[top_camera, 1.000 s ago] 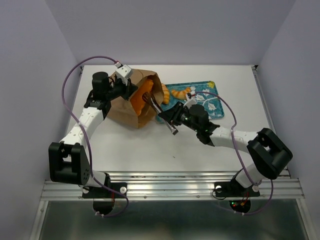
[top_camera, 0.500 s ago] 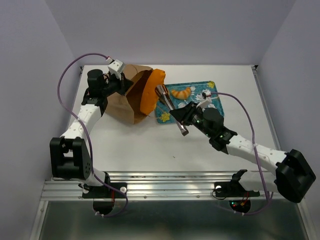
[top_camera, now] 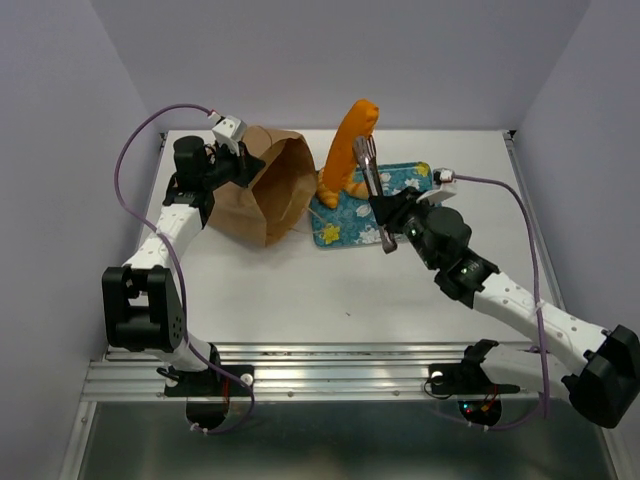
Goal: Take the fake bread out of the paper bag
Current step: Place the fake bread in the container.
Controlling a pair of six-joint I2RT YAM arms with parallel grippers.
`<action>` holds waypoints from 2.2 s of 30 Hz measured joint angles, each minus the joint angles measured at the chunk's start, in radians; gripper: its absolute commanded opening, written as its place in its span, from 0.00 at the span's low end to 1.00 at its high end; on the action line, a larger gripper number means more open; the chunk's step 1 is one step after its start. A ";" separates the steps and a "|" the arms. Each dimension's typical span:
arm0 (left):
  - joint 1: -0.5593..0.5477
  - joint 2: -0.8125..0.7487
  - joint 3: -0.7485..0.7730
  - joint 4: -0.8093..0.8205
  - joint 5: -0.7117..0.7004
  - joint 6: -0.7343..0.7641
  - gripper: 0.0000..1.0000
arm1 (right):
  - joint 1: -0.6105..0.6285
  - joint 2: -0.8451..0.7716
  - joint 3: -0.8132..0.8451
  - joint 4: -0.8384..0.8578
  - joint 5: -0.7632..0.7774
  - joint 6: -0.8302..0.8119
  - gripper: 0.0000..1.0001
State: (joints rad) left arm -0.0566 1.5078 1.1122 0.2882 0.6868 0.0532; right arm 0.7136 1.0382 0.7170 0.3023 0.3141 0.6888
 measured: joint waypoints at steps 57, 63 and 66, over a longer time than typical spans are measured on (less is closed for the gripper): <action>-0.001 -0.289 -0.256 0.068 -0.198 -0.066 0.00 | -0.223 0.107 0.003 -0.384 -0.124 -2.007 0.01; -0.003 -0.278 -0.256 0.068 -0.193 -0.066 0.00 | -0.223 0.108 -0.014 -0.393 -0.119 -2.008 0.01; -0.005 -0.278 -0.256 0.068 -0.191 -0.065 0.00 | -0.223 0.114 -0.014 -0.392 -0.117 -2.010 0.01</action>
State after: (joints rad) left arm -0.0620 1.2293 0.8566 0.3565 0.4961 -0.0120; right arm 0.4904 1.1519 0.7033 -0.0895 0.1970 -1.3209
